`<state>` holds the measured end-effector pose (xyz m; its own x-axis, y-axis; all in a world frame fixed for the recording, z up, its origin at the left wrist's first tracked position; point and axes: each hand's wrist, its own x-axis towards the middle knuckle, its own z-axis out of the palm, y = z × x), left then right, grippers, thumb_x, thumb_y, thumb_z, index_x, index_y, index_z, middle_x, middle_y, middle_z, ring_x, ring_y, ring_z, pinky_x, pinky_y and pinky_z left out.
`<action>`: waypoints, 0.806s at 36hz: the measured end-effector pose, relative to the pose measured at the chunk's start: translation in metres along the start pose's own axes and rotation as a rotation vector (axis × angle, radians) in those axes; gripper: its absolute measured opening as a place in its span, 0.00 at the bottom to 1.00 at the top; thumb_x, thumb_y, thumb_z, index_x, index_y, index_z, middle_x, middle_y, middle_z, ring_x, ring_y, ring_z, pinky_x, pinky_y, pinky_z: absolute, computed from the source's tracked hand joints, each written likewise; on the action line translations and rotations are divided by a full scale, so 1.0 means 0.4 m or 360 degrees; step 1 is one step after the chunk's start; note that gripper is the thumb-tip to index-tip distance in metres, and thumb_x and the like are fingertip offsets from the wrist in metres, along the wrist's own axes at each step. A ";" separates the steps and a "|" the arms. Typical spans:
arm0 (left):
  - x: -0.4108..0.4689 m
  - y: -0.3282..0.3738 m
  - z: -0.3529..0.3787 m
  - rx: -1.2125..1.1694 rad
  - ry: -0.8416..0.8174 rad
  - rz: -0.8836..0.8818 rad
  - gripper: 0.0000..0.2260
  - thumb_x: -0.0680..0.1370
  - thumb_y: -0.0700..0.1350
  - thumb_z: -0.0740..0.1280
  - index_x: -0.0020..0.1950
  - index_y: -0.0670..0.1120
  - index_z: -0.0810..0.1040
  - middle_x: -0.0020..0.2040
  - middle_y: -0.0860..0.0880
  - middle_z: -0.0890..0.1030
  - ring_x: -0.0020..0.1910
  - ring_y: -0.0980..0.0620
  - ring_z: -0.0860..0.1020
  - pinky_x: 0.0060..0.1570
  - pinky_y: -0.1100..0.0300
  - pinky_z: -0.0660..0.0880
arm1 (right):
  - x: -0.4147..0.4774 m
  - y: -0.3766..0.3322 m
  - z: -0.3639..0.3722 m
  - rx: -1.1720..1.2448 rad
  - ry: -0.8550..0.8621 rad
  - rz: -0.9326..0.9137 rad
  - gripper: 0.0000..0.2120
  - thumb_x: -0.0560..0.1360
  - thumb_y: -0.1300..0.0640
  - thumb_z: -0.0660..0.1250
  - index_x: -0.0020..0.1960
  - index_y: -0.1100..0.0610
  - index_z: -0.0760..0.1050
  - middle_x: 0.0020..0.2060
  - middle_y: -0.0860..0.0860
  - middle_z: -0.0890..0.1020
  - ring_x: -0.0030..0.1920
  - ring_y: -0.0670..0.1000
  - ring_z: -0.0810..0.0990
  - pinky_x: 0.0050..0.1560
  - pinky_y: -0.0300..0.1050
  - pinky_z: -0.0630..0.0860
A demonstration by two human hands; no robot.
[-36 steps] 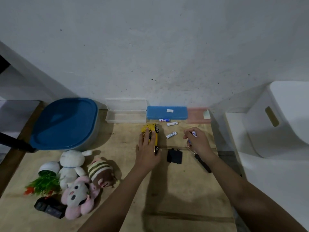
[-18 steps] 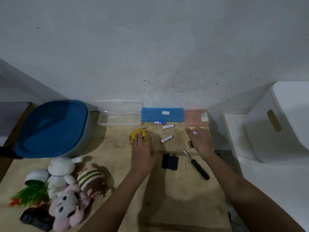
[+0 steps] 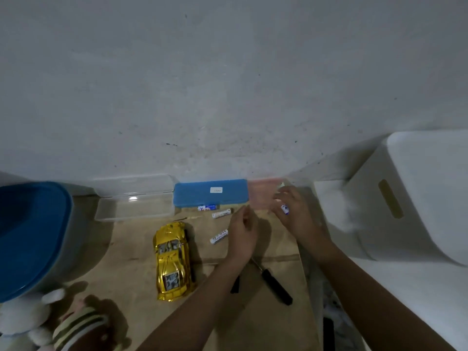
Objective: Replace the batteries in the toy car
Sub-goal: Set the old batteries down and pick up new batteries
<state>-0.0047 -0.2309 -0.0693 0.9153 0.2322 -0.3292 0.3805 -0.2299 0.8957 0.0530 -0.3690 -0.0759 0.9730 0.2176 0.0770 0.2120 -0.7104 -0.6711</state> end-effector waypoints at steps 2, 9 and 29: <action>0.012 -0.002 0.016 0.0010 0.0020 0.0051 0.13 0.79 0.40 0.63 0.64 0.44 0.74 0.59 0.47 0.77 0.57 0.52 0.75 0.59 0.63 0.71 | -0.001 0.004 0.006 -0.0021 -0.0060 -0.0043 0.15 0.72 0.58 0.66 0.55 0.66 0.78 0.58 0.65 0.77 0.58 0.56 0.73 0.63 0.47 0.64; 0.029 -0.002 0.040 0.0058 0.0136 0.0077 0.15 0.78 0.37 0.62 0.64 0.43 0.75 0.56 0.44 0.75 0.57 0.47 0.75 0.63 0.55 0.71 | 0.021 0.013 0.014 0.0017 -0.0001 -0.0180 0.12 0.71 0.63 0.66 0.53 0.66 0.79 0.55 0.64 0.79 0.54 0.58 0.78 0.59 0.48 0.71; 0.070 0.011 0.071 -0.0296 0.0181 0.0201 0.19 0.81 0.44 0.60 0.72 0.44 0.67 0.57 0.48 0.79 0.49 0.63 0.75 0.49 0.78 0.70 | 0.021 0.010 -0.018 -0.0295 0.0249 -0.0385 0.14 0.76 0.53 0.61 0.50 0.60 0.81 0.52 0.55 0.83 0.43 0.53 0.84 0.42 0.41 0.79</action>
<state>0.0264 -0.2524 -0.0829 0.9293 0.3198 -0.1847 0.2234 -0.0886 0.9707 0.0627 -0.3749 -0.0724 0.8917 0.2997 0.3393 0.4374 -0.7633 -0.4754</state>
